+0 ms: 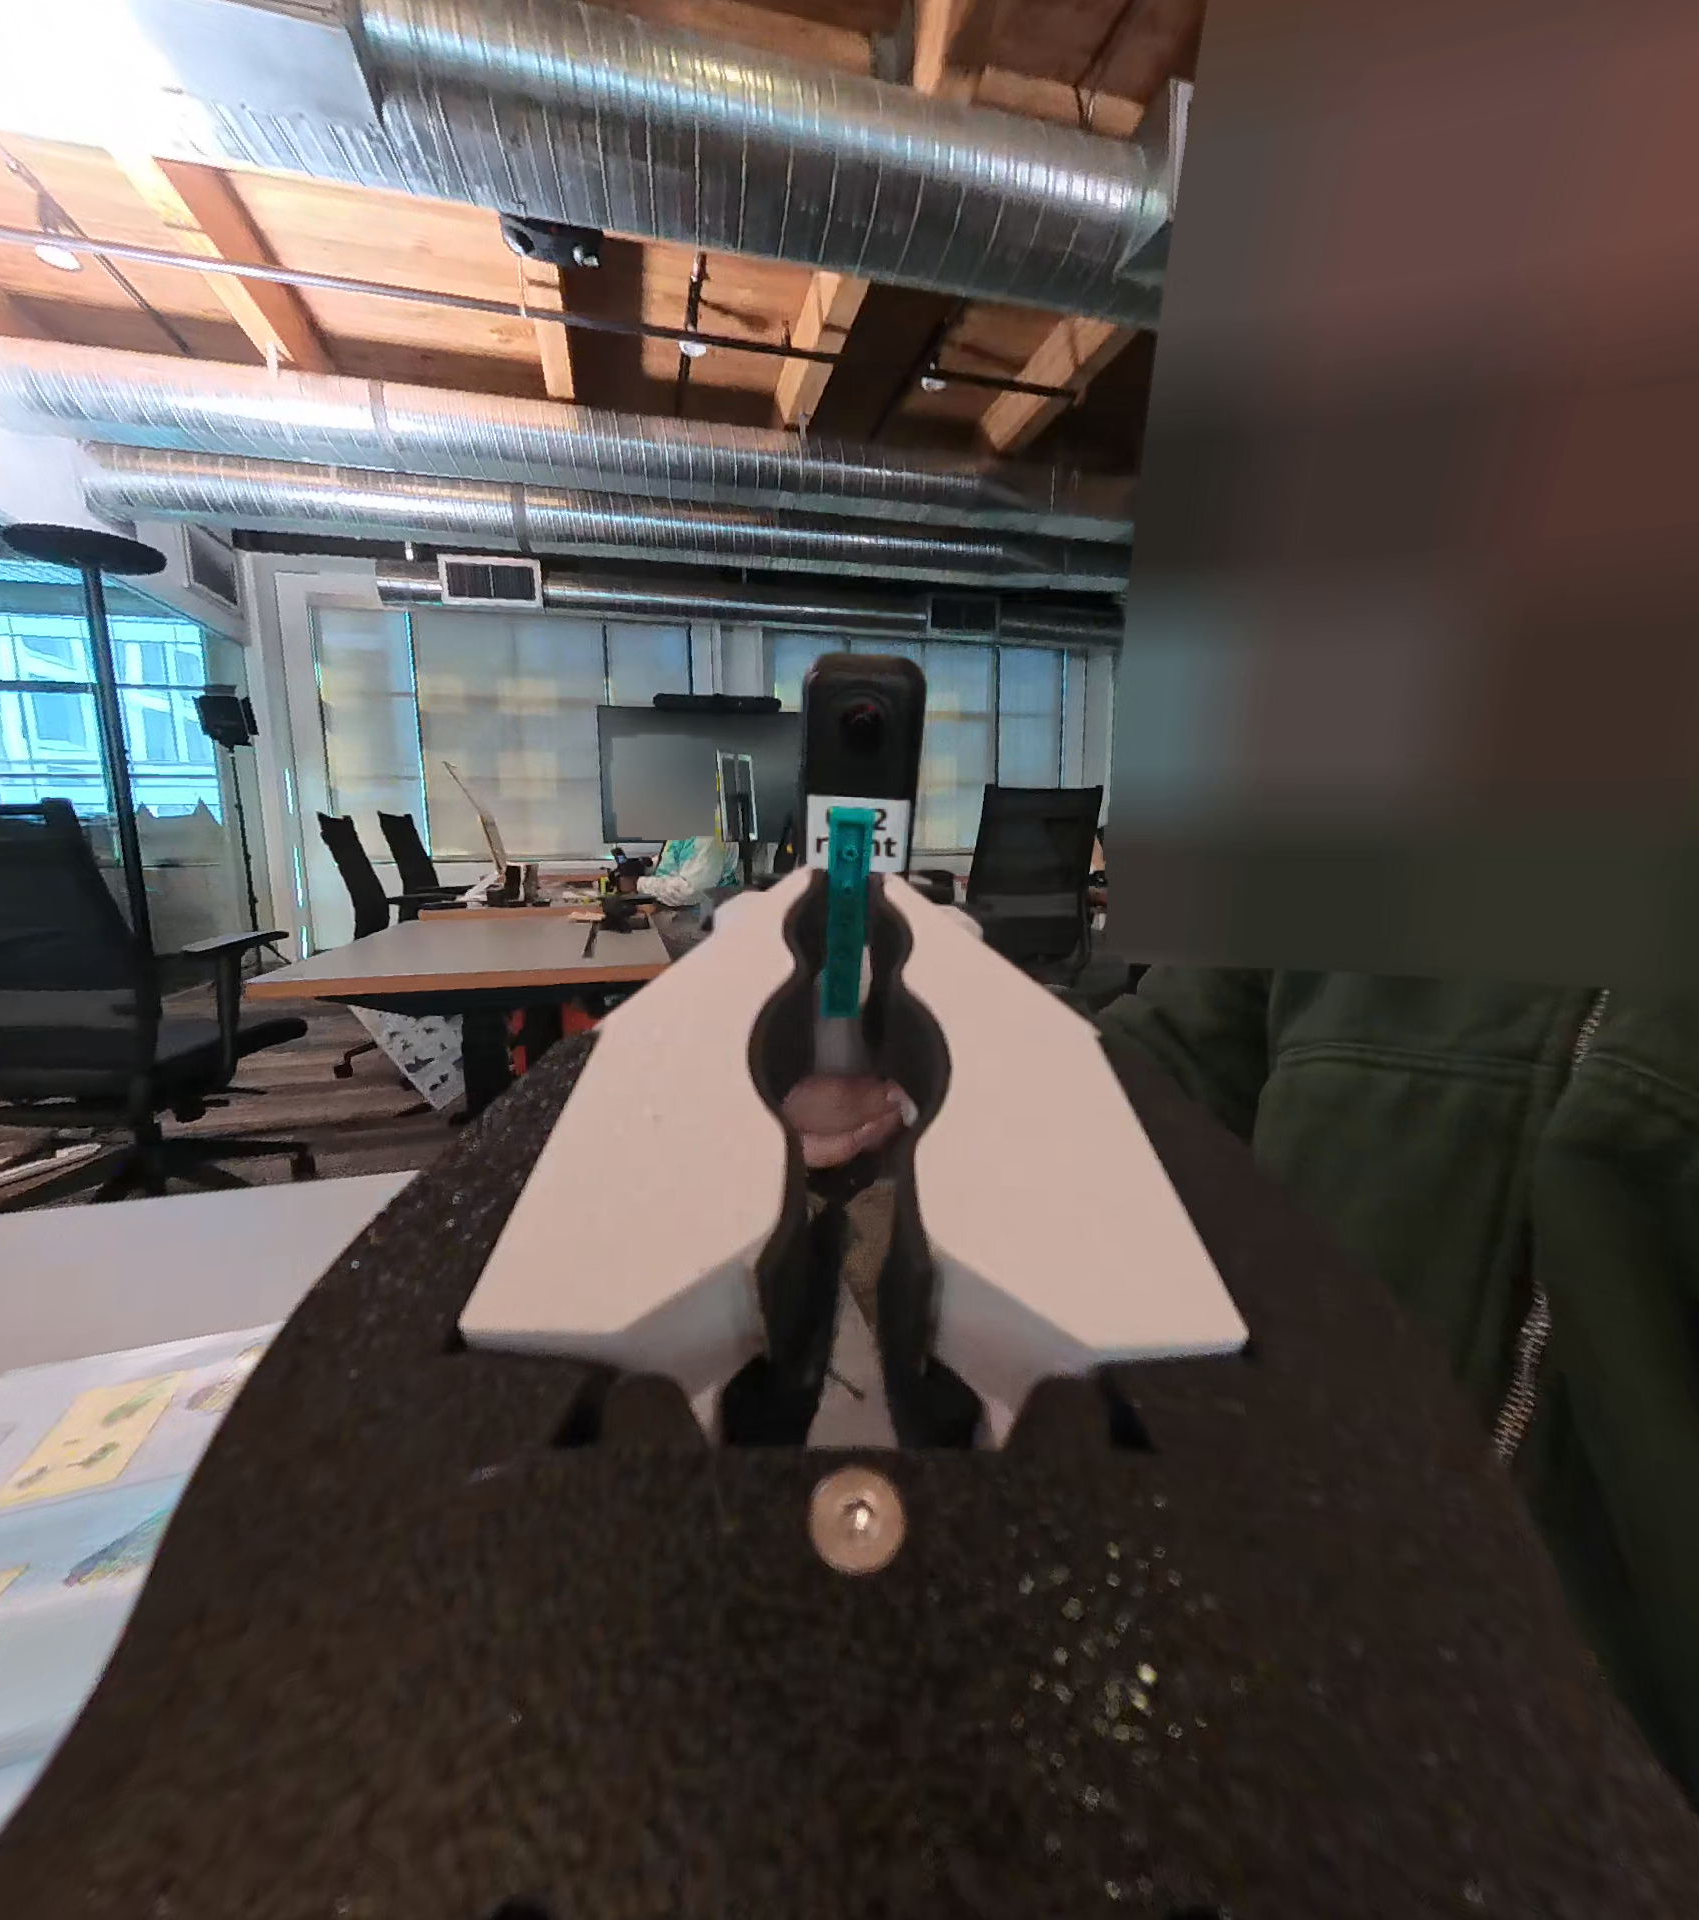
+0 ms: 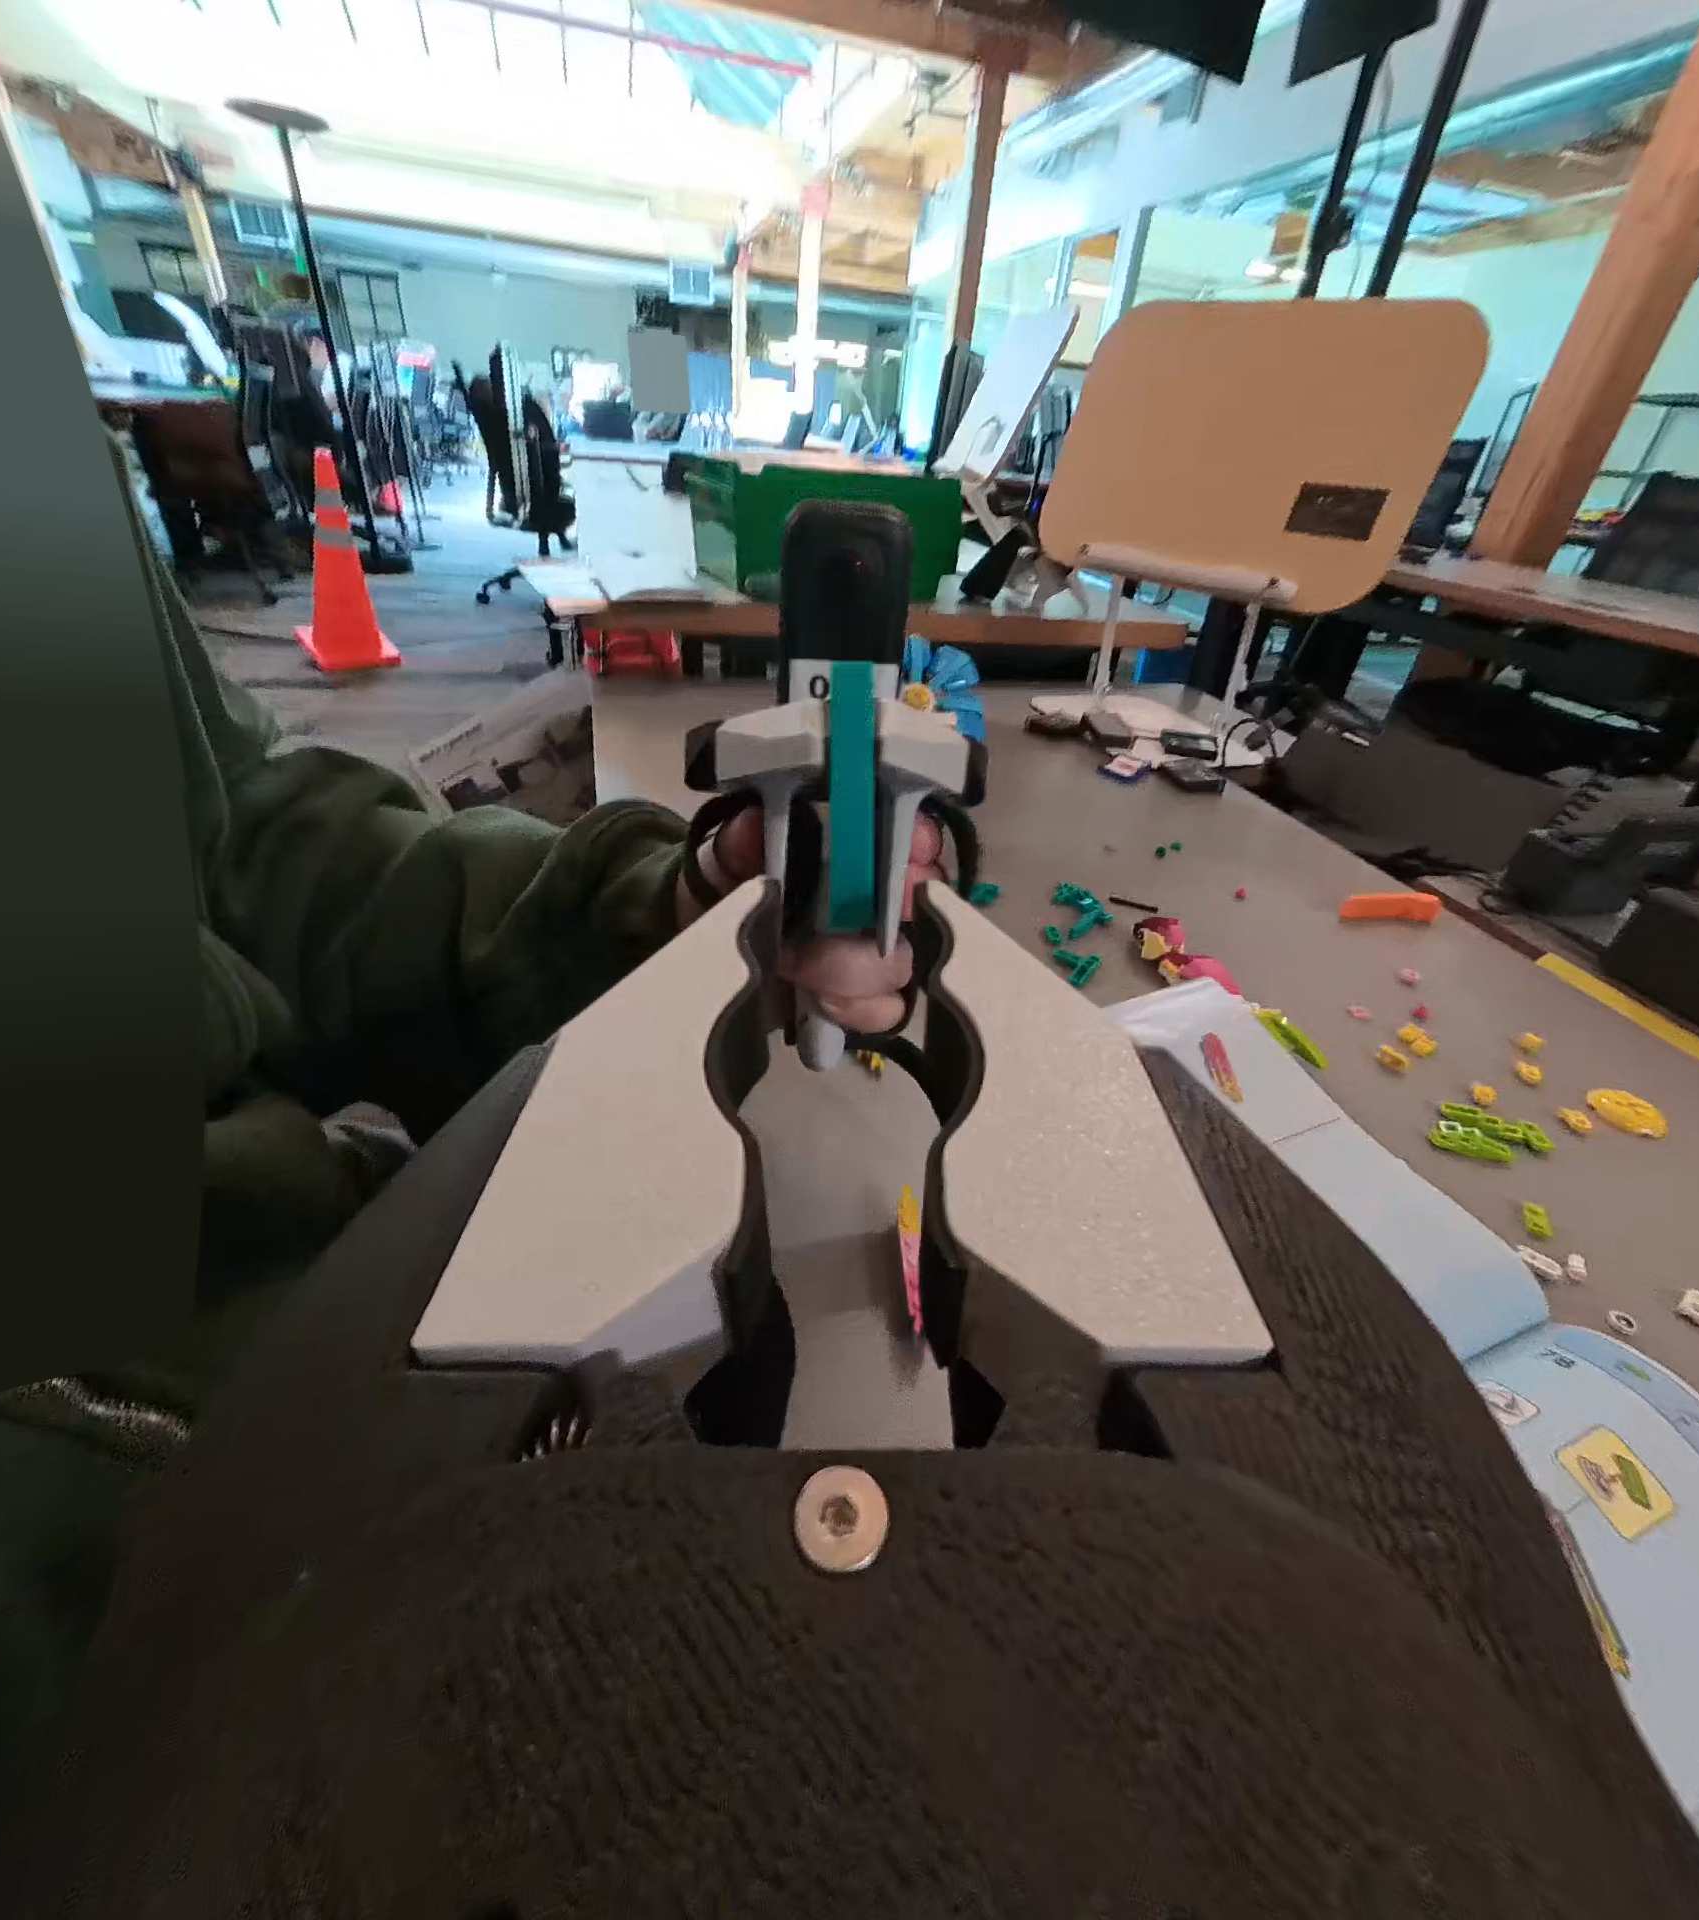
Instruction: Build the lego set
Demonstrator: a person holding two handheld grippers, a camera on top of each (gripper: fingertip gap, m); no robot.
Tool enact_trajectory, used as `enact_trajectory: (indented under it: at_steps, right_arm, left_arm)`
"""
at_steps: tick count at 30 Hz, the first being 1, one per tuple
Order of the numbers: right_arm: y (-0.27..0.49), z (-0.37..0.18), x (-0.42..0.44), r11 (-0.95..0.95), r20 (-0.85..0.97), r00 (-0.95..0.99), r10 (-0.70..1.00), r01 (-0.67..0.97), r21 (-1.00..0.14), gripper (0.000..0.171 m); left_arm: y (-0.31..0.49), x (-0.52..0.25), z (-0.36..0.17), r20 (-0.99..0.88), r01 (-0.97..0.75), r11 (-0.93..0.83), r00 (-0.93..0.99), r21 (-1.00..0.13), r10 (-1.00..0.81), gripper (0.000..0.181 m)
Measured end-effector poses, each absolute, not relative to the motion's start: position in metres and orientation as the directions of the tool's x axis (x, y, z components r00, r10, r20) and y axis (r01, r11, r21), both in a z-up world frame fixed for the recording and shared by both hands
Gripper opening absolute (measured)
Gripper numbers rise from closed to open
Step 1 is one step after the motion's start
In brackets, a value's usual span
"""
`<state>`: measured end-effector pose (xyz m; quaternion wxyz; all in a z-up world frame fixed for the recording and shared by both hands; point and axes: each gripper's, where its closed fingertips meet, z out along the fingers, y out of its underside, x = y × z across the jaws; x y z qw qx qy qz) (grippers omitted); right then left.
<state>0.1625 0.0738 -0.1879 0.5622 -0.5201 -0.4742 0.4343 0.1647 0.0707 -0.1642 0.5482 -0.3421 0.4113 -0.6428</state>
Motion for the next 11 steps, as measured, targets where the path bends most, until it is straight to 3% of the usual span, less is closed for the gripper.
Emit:
enact_trajectory:
  at_steps: [4,8,10,11]
  right_arm:
    - [0.073,-0.19,0.16,0.086,0.084,0.17,0.982,-0.002,-0.996,0.007]
    - [0.078,-0.2,0.161,0.083,0.09,0.175,0.98,0.046,-0.995,0.007]
    - [0.085,-0.21,0.167,0.07,0.09,0.185,0.979,0.113,-0.991,0.006]
    - [0.092,-0.221,0.172,0.051,0.088,0.198,0.976,0.184,-0.982,0.006]
  left_arm:
    - [0.07,0.165,-0.171,-0.023,0.402,-0.038,-0.146,-0.915,-0.989,0.004]
    - [0.076,0.166,-0.181,0.031,0.334,-0.069,-0.119,-0.94,-0.992,0.004]
    - [0.081,0.165,-0.2,0.08,0.19,-0.097,-0.092,-0.977,-0.993,0.006]
    - [0.086,0.163,-0.218,0.072,0.063,-0.074,-0.033,-0.995,-0.997,0.017]
